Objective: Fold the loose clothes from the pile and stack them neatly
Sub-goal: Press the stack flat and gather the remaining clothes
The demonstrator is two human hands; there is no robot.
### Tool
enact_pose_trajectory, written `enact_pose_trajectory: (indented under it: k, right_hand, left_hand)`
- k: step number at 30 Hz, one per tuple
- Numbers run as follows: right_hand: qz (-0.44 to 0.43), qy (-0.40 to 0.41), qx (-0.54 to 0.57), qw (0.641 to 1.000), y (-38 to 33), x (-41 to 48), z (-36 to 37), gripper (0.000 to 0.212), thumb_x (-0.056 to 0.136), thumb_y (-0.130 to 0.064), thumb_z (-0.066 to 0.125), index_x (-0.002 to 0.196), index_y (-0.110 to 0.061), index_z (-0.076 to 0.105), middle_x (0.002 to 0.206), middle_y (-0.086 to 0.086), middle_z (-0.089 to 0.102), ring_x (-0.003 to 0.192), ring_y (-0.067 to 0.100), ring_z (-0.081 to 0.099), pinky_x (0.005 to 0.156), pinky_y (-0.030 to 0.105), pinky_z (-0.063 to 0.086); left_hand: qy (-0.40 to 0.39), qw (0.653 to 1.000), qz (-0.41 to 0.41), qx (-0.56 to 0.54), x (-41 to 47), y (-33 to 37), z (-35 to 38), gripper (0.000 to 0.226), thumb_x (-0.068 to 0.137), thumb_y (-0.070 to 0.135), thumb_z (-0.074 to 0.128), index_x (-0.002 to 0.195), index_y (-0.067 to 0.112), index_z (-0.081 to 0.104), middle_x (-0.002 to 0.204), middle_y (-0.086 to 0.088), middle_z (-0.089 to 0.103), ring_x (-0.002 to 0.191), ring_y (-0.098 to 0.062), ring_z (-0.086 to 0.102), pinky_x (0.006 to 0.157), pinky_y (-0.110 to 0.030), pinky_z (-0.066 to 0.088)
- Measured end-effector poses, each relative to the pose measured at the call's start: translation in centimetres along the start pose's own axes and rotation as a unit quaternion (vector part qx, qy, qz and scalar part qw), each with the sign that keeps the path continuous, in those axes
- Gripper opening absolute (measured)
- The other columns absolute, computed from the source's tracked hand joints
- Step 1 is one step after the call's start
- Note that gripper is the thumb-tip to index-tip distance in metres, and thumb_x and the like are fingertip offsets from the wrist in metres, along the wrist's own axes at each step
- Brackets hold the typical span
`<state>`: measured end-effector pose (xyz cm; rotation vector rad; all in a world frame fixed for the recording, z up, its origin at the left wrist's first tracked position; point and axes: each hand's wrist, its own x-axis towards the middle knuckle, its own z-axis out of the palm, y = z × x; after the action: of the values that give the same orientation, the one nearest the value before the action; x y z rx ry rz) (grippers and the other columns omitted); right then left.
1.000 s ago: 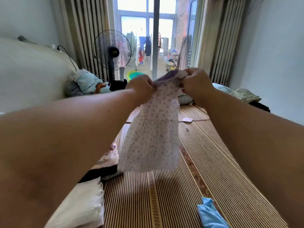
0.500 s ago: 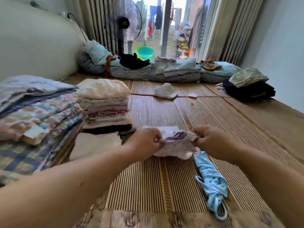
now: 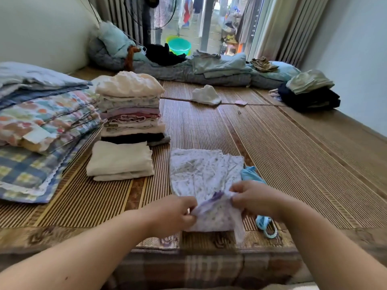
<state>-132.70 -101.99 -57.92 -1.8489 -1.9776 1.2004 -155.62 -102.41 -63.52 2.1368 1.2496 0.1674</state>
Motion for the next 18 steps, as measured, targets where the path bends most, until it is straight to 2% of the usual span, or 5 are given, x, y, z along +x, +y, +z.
enact_pose_trajectory:
  k: [4,9,13,16,18]
  right_hand:
    - [0.010,0.204,0.129,0.970,1.2,5.3,0.7,0.033,0.090,-0.011,0.051,0.122,-0.017,0.058,0.104,0.011,0.068,0.087,0.023,0.066,0.076,0.035,0.052]
    - [-0.102,0.291,-0.090,0.947,2.9,7.9,2.8,0.043,0.092,-0.002,0.049,0.132,-0.015,0.055,0.136,0.007,0.053,0.125,0.021,0.048,0.097,0.019,0.031]
    - [-0.191,0.119,-0.166,0.960,3.8,7.4,4.5,0.043,0.084,-0.034,0.062,0.127,-0.030,0.061,0.128,-0.008,0.060,0.119,0.011,0.054,0.095,0.009,0.033]
    - [-0.146,-0.024,-0.280,0.949,5.4,7.8,5.1,0.098,0.070,-0.063,0.067,0.152,-0.031,0.023,0.157,-0.018,0.018,0.145,0.003,0.012,0.116,0.024,0.013]
    - [-0.125,-0.019,-0.290,0.949,5.9,8.4,4.5,0.100,0.072,-0.059,0.070,0.153,-0.028,0.019,0.159,-0.015,0.011,0.146,0.003,0.008,0.119,0.029,0.011]
  left_hand:
    - [0.155,0.971,-0.067,-0.172,2.7,-0.5,-0.7,0.014,0.094,0.041,0.053,0.097,0.028,0.055,0.093,0.006,0.069,0.073,-0.004,0.065,0.064,-0.027,0.055]
    - [0.193,0.979,-0.053,-0.042,4.8,-1.9,-0.7,0.057,0.089,0.045,0.060,0.140,0.034,0.037,0.148,0.009,0.035,0.135,-0.012,0.035,0.103,-0.026,0.029]
    - [0.037,0.994,0.029,0.103,5.2,-2.8,0.3,0.078,0.082,0.059,0.055,0.148,0.042,0.017,0.158,0.019,0.005,0.145,-0.004,0.000,0.112,-0.028,0.000]
    - [-0.067,0.982,-0.006,0.175,5.7,-3.7,0.9,0.088,0.082,0.051,0.058,0.151,0.040,0.004,0.159,0.018,-0.004,0.147,-0.008,-0.004,0.120,-0.043,0.006]
    - [-0.074,0.981,-0.026,0.179,6.1,-3.8,1.0,0.087,0.082,0.041,0.057,0.152,0.039,0.004,0.159,0.020,-0.004,0.147,-0.008,-0.002,0.119,-0.048,0.010]
